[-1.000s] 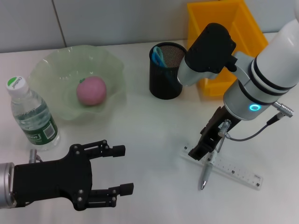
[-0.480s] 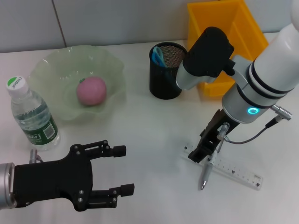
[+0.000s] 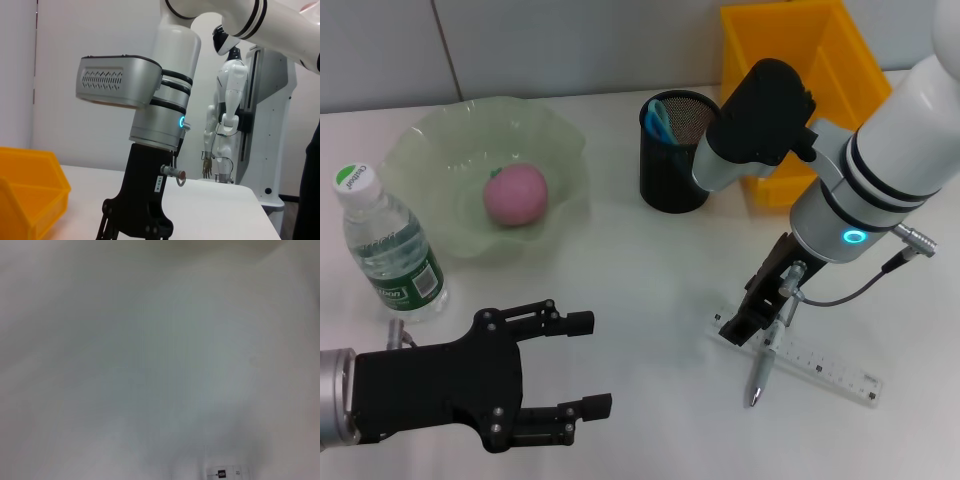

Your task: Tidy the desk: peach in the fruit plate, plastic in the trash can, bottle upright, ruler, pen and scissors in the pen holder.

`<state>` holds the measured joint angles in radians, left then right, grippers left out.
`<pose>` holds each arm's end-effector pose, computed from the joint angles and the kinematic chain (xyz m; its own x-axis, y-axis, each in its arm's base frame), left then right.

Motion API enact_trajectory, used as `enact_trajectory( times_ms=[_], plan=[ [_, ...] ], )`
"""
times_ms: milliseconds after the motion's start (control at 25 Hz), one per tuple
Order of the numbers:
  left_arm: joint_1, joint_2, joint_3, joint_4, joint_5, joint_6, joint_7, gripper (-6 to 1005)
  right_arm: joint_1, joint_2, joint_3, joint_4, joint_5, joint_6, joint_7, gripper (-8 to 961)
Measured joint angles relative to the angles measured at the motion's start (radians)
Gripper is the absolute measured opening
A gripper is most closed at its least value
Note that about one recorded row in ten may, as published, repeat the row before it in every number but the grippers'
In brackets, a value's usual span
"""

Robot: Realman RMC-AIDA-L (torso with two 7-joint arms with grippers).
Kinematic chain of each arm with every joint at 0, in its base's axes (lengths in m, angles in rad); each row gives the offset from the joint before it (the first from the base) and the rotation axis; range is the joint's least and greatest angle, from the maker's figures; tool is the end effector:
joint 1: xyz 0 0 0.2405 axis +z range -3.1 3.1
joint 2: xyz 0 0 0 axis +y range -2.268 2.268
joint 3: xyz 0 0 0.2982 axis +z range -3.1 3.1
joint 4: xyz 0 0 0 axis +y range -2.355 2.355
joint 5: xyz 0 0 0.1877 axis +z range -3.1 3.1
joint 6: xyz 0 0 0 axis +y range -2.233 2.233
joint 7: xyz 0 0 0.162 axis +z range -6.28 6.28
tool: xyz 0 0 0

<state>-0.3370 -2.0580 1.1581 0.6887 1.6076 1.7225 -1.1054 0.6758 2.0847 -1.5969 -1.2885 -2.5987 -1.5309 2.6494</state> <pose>-0.2584 0.2548 -0.0542 0.7930 0.1048 0.6002 0.1387 -0.9903 -0.0104 0.2052 0.3511 -0.0743 0.7400 -0.5753 0.3485 -0.4461 -0.8075 -0.3858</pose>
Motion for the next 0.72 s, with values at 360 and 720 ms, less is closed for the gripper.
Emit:
enact_trajectory(
  times_ms=[360, 720],
  plan=[
    [-0.002, -0.001, -0.001, 0.000, 0.000, 0.000, -0.001, 786, 0.012, 0.000, -0.013, 0.036, 0.000, 0.024, -0.005, 688],
    [-0.004, -0.001, -0.001, 0.000, 0.000, -0.001, -0.003, 787, 0.026, -0.002, -0.032, 0.062, 0.001, 0.038, -0.007, 687]
  ],
)
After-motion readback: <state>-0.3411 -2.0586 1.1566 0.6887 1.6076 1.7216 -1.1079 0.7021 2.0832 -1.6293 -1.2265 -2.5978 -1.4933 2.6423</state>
